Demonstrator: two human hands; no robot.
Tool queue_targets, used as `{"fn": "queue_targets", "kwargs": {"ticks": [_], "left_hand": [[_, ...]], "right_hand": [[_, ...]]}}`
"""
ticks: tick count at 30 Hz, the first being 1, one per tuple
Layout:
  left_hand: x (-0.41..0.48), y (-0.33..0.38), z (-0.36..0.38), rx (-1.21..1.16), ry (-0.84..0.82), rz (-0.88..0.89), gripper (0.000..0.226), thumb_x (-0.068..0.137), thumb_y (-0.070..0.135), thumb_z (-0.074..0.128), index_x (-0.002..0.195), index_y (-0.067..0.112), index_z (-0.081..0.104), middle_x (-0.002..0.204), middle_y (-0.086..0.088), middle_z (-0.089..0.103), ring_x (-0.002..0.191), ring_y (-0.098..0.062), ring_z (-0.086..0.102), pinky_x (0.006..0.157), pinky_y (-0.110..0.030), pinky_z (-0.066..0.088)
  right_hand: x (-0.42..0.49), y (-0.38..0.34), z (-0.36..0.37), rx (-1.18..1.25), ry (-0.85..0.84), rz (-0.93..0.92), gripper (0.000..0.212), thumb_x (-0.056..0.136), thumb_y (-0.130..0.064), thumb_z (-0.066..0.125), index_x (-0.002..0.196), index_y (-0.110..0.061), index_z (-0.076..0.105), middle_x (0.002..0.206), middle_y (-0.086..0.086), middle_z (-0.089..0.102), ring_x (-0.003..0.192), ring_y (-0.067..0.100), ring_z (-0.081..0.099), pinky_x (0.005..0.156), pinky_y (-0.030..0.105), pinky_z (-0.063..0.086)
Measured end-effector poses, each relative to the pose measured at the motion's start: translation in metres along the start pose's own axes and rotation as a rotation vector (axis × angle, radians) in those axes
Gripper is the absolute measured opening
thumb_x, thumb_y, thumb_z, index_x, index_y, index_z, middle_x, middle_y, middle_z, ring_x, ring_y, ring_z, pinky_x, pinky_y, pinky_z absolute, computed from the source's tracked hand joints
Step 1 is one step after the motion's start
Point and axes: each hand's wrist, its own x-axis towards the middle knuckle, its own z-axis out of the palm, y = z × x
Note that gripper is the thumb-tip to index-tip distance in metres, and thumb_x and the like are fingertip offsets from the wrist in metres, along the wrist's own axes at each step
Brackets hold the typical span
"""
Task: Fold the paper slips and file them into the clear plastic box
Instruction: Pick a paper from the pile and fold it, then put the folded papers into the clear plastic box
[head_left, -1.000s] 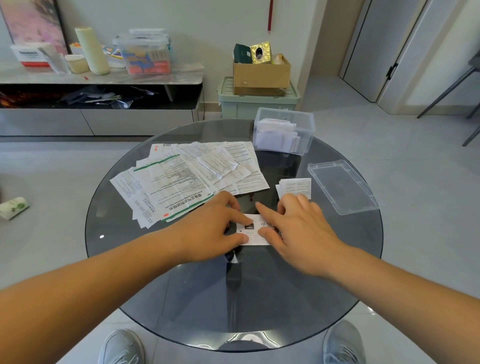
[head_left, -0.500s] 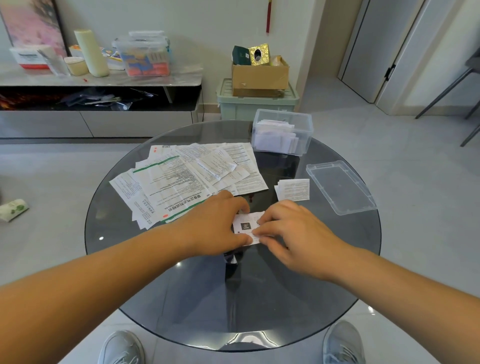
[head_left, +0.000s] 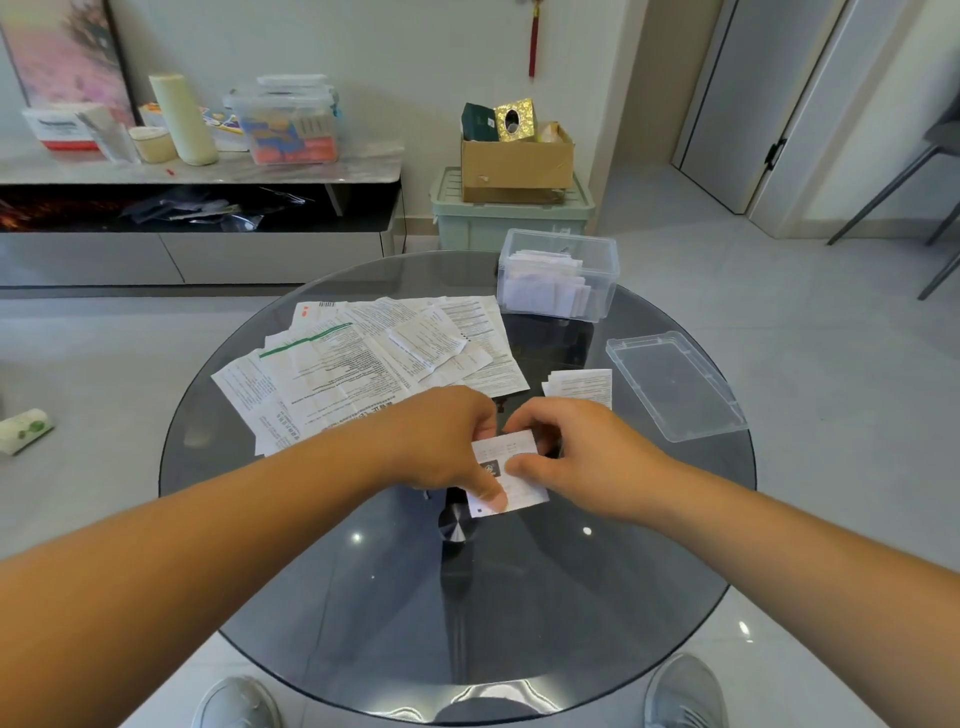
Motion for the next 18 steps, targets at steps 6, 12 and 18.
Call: {"fn": "queue_targets", "kwargs": {"ticks": [6,12,18], "left_hand": [[0.008,0.011,-0.009,-0.171,0.205,0.133,0.037,0.072,0.044,0.086,0.083,0.023,0.058,0.076,0.01,0.056,0.067,-0.006,0.05,0.06,-0.023,0.037],[0.051,0.029,-0.017,-0.223,0.273,0.115,0.039,0.077,0.045,0.083,0.101,0.025,0.06,0.09,0.009,0.066,0.082,-0.009,0.063,0.073,-0.026,0.053],[0.092,0.034,-0.009,0.016,0.142,0.09,0.043,0.077,0.048,0.081,0.107,0.025,0.061,0.097,0.008,0.065,0.088,-0.012,0.063,0.085,-0.037,0.057]], "right_hand": [[0.009,-0.004,-0.039,0.089,0.021,0.023,0.017,0.081,-0.019,0.081,0.089,-0.028,0.07,0.077,-0.004,0.066,0.065,0.004,0.056,0.067,0.027,0.049],[0.037,0.02,-0.087,0.056,0.049,0.121,0.016,0.083,-0.018,0.081,0.097,-0.024,0.076,0.088,-0.001,0.074,0.086,0.021,0.069,0.082,0.037,0.058],[0.063,0.046,-0.086,-0.114,-0.012,0.18,0.012,0.083,-0.024,0.08,0.093,-0.027,0.075,0.084,-0.01,0.069,0.079,0.012,0.064,0.066,0.025,0.046]]}}
